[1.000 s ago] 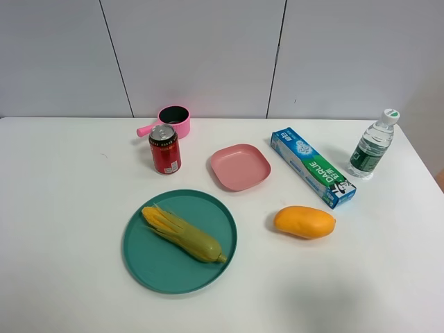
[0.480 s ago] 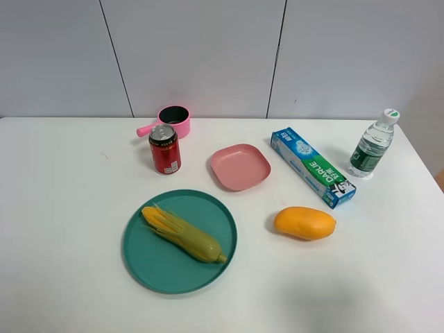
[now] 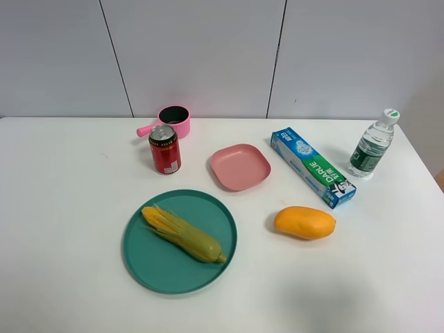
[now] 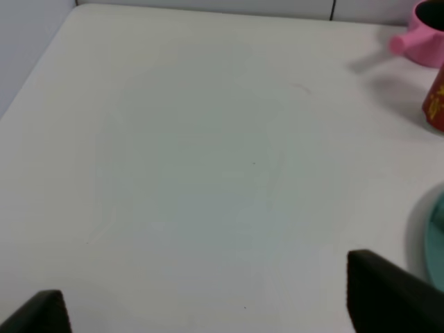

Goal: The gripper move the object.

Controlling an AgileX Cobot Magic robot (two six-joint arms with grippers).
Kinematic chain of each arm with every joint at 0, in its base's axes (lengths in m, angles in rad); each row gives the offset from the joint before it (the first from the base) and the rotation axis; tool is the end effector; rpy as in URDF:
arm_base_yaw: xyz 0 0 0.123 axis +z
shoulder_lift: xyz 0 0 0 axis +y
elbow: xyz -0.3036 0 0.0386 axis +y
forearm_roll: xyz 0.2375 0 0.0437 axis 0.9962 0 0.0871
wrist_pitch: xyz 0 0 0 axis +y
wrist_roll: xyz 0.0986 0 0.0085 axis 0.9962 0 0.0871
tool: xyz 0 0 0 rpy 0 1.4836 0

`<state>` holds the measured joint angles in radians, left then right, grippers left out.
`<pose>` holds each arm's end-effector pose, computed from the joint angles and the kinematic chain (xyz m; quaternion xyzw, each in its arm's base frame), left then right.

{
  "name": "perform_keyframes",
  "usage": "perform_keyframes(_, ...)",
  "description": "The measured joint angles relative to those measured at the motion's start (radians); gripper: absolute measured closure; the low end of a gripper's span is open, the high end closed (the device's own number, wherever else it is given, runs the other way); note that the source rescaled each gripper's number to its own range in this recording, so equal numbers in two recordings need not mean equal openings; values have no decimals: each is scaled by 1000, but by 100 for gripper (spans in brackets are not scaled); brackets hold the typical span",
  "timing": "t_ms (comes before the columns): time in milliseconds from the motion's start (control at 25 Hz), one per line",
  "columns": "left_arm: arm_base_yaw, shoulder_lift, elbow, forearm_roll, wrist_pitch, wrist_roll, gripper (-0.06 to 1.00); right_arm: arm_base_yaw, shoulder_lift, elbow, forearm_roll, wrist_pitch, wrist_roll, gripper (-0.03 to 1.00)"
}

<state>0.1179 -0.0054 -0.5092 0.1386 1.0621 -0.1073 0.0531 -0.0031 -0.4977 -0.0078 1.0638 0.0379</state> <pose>-0.0316 0.0083 0.2715 -0.0985 0.8420 0.0720 0.5255 -0.0284 -0.0022 0.2676 -0.0063 0.8538 0.0198 0.5202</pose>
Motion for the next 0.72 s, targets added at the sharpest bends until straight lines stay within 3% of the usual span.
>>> perform_keyframes(280, -1, 0, 0, 0, -3, -1, 31, 0, 0, 0, 0, 0, 0, -3)
perform_keyframes(560, -105, 0, 0, 2, -3, -2, 31, 0, 0, 0, 0, 0, 0, -3)
perform_keyframes(720, -111, 0, 0, 3, -3, -3, 31, 0, 0, 0, 0, 0, 0, -3)
